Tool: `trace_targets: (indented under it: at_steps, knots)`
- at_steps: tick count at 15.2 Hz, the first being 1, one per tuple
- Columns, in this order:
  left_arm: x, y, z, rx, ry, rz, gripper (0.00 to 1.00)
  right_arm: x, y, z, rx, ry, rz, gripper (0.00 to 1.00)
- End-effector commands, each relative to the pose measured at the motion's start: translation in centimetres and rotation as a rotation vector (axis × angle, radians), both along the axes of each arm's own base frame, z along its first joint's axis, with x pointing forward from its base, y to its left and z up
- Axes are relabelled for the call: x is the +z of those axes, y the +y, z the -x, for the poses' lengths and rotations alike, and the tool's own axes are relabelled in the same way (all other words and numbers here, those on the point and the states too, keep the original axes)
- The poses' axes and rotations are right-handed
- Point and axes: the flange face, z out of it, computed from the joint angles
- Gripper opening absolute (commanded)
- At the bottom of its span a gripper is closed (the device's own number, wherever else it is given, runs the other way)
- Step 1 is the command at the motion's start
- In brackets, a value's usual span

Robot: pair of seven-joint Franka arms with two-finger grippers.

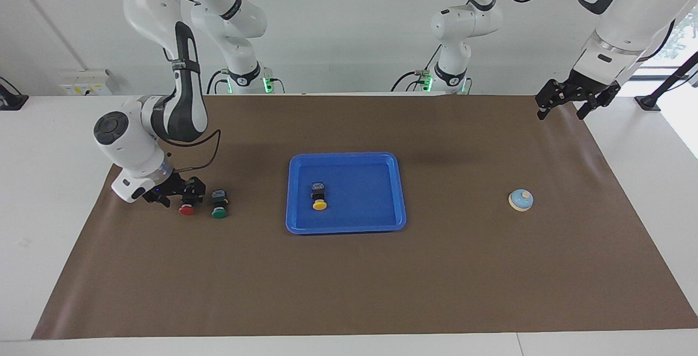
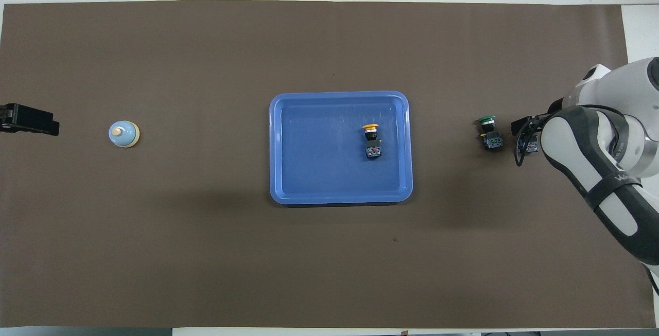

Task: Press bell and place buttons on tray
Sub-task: 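Move the right gripper back and grasp the red button, then carry the red button into the tray beside the yellow one, release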

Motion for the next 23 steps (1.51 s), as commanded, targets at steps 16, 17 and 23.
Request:
trace_targets:
  at_steps: [16, 17, 23]
  knots:
    - [0.1, 0.1, 0.7, -0.002, -0.003, 0.004, 1.00, 10.2, 24.8, -1.0, -0.043, 0.044, 0.015, 0.00]
    - [0.1, 0.1, 0.7, -0.002, -0.004, 0.004, 1.00, 10.3, 27.5, -0.3, -0.061, 0.039, 0.018, 0.00]
    - [0.1, 0.1, 0.7, -0.002, -0.003, 0.004, 1.00, 8.8, 42.6, 3.9, -0.149, 0.027, 0.009, 0.00]
